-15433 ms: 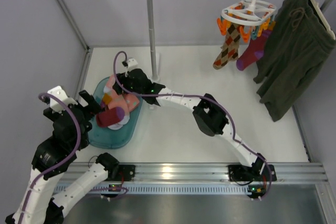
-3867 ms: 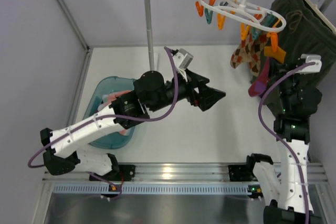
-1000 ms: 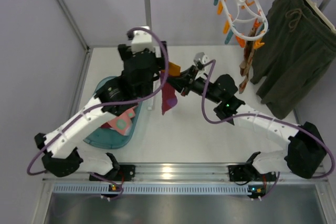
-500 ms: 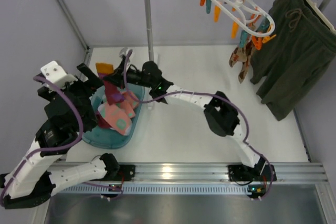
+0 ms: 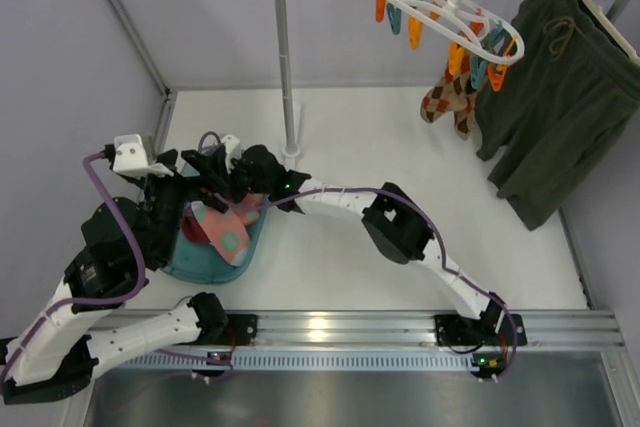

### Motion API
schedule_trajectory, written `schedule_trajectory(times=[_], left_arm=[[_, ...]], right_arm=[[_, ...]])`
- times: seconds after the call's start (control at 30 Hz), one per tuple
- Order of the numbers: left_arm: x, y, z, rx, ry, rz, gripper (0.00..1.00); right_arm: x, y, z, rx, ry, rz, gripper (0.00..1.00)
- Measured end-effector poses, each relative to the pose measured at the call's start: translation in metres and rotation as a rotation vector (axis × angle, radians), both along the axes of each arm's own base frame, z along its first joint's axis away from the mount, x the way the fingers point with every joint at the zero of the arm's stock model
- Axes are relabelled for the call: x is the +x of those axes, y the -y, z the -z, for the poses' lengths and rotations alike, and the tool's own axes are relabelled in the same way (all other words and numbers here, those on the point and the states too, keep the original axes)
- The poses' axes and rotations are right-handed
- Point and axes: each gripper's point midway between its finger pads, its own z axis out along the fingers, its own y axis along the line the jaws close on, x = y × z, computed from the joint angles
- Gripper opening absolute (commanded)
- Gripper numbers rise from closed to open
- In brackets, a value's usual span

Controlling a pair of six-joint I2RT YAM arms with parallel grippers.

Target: Remove the socks clipped to the hanger

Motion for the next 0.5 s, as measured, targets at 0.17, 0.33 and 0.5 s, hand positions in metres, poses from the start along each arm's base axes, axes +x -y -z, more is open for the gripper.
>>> schedule_trajectory(times=[0.17,0.33,0.5], left_arm=[[-0.001,0.021,0.005,-0.017,-0.006,0.098,0.99],[-0.006,0.039,0.002,-0.060,-0.001,0.196,0.99],[-0.008,0.048,0.005,-0.061,-0.005,0.243,0.99]], right_arm=[[0.000,0.035,-0.082,0.034,0.066,0.024,0.99],[0.004,0.134,-0.180,0.118,0.147,0.115,0.99],[0.024,0.305,-0.194,0.121,0.179,0.421,0.99]])
